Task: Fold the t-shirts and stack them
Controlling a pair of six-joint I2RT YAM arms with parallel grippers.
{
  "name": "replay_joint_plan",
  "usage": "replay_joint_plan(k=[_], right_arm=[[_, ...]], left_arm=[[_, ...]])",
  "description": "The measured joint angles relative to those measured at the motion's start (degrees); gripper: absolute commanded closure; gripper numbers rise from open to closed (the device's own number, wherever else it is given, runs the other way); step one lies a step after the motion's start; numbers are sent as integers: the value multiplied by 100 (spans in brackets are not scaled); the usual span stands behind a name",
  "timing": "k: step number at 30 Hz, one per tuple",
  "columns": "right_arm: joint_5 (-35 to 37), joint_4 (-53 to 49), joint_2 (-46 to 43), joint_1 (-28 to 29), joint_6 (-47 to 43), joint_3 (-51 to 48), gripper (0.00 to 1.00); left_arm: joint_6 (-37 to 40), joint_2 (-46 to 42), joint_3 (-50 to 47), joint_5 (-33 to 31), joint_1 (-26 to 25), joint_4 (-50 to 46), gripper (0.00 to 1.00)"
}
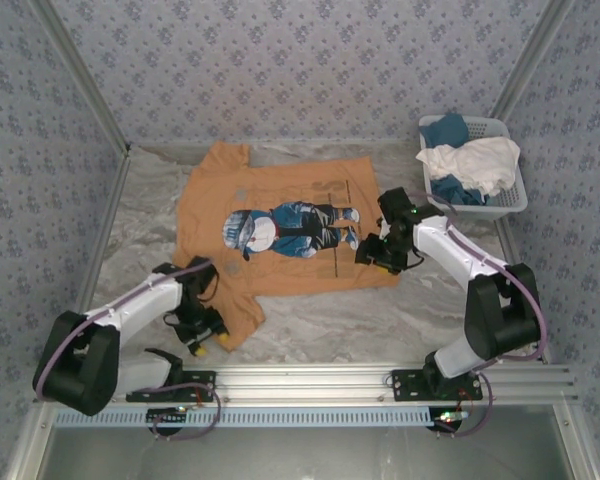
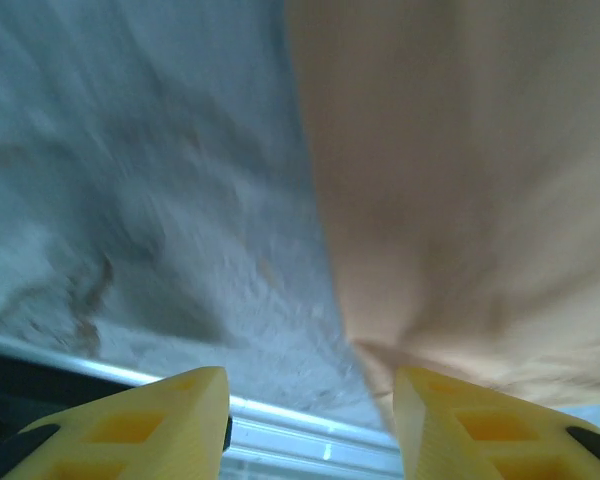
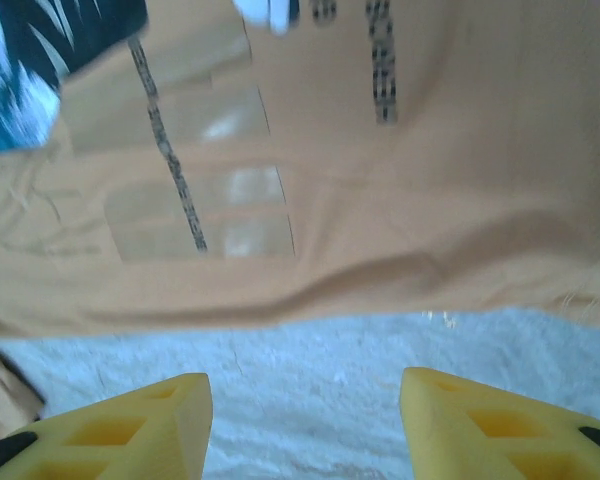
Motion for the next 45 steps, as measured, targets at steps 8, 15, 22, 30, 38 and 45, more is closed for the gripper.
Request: replay_joint_plan(k=[8, 15, 22, 30, 38, 45], right_arm=[[-275, -138, -317, -31, -118, -503, 47], [-92, -120, -811, -382, -37, -1069, 50], [232, 319, -640, -791, 81, -1287, 58], [380, 750, -55, -809, 208, -1287, 63], [553, 748, -55, -866, 162, -1093, 62], [708, 605, -55, -1012, 11, -1064, 63]], left_arm=[[-798, 354, -44, 284, -767, 643, 69], [-1056, 426, 85, 219, -841, 605, 100], [-879, -101, 66, -400, -874, 260, 100], [-680, -186, -13, -514, -872, 39, 100], [-619, -190, -11, -549, -824, 22, 100], [-592, -142, -11, -546, -824, 35, 100]])
